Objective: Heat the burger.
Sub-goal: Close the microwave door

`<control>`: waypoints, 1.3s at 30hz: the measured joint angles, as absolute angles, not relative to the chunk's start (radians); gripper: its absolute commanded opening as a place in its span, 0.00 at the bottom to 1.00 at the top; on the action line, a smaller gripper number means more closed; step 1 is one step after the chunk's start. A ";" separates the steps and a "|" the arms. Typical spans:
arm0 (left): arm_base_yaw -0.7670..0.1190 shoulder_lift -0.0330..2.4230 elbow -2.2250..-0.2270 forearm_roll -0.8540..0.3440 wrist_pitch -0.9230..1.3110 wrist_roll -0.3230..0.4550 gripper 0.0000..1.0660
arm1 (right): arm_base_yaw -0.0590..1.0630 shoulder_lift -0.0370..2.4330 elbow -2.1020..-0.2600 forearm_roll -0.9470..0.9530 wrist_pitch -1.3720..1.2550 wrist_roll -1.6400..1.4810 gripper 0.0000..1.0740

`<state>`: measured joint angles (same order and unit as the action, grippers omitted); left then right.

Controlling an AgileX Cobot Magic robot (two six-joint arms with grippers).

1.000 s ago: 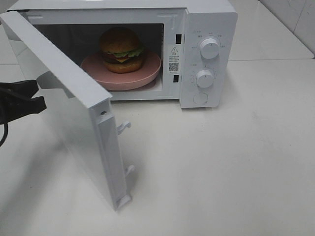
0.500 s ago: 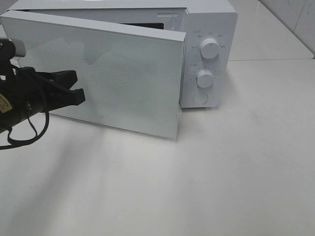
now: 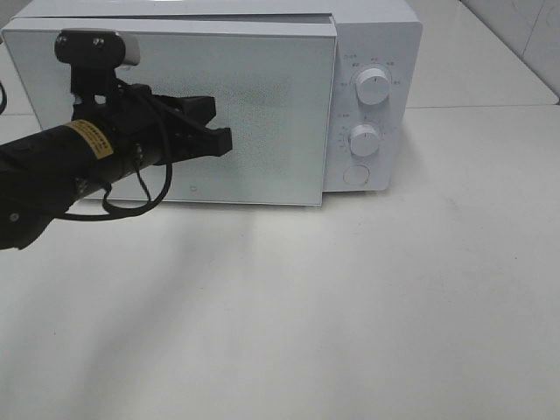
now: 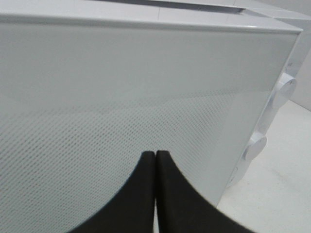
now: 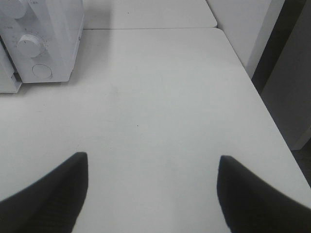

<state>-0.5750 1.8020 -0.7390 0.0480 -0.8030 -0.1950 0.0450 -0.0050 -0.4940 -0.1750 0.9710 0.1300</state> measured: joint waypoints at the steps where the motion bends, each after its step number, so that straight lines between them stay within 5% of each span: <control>1: -0.575 1.802 -0.739 0.048 -0.803 -0.195 0.00 | 0.045 -0.005 -0.494 -0.175 0.971 0.130 0.67; 39: -0.616 2.009 -1.124 0.134 -0.627 -0.189 0.00 | 0.045 -0.005 -0.494 -0.174 0.971 0.130 0.67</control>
<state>-0.6160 2.0090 -1.1240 0.1340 -0.6270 -0.1890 0.0450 -0.0050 -0.4940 -0.1740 0.9710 0.1300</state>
